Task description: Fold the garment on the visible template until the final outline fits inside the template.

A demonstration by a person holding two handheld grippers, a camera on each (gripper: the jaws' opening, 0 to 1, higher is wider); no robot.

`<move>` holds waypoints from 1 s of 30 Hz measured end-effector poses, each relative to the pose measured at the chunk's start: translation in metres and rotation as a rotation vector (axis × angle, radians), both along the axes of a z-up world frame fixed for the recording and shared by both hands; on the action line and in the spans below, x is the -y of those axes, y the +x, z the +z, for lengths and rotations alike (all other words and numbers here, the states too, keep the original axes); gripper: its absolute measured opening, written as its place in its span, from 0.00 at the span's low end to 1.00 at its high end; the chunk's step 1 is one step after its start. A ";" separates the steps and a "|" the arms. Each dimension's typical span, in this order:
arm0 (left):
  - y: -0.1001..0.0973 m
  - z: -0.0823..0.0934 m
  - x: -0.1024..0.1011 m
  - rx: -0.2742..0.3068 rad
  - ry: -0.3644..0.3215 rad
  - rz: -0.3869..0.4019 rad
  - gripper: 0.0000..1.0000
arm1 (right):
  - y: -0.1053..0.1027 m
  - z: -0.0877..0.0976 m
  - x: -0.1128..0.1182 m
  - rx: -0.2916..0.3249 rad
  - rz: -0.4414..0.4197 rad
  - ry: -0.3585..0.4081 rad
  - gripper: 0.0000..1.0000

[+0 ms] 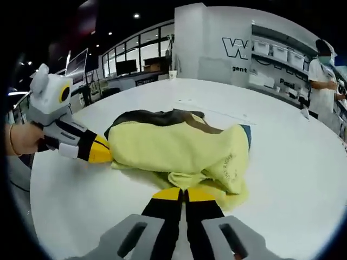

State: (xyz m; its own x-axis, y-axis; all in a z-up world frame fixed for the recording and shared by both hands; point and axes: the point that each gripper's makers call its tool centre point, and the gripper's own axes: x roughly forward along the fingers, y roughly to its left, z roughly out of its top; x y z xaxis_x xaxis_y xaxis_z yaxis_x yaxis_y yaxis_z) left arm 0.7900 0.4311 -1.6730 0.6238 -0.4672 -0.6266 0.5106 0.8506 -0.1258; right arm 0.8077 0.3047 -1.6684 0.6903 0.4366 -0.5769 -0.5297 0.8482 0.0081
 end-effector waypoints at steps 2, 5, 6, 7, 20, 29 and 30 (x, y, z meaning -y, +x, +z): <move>-0.002 0.007 0.001 0.013 -0.001 -0.018 0.00 | -0.002 0.008 0.000 0.008 0.005 -0.003 0.00; -0.003 0.016 -0.004 0.030 -0.002 -0.020 0.00 | -0.003 0.017 0.004 0.021 0.002 -0.001 0.00; -0.002 0.024 -0.006 0.049 -0.009 -0.017 0.00 | -0.004 0.025 0.005 0.033 0.002 0.003 0.00; 0.002 0.033 -0.008 0.075 -0.028 -0.011 0.00 | -0.004 0.030 0.004 0.043 0.006 0.005 0.00; 0.001 0.079 -0.015 0.142 -0.045 -0.004 0.00 | -0.003 0.073 0.000 0.155 0.035 -0.007 0.00; 0.001 0.123 -0.021 0.250 0.012 -0.050 0.00 | -0.013 0.115 -0.005 0.221 0.082 -0.008 0.00; 0.003 0.127 -0.021 0.254 0.005 -0.048 0.00 | -0.012 0.118 -0.006 0.233 0.088 -0.002 0.00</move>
State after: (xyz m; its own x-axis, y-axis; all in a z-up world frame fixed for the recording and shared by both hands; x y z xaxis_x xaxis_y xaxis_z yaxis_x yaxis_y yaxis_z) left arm 0.7930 0.4524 -1.5462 0.7385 -0.4973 -0.4554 0.5651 0.8249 0.0156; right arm 0.7953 0.3106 -1.5503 0.7641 0.4999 -0.4078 -0.5888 0.7987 -0.1241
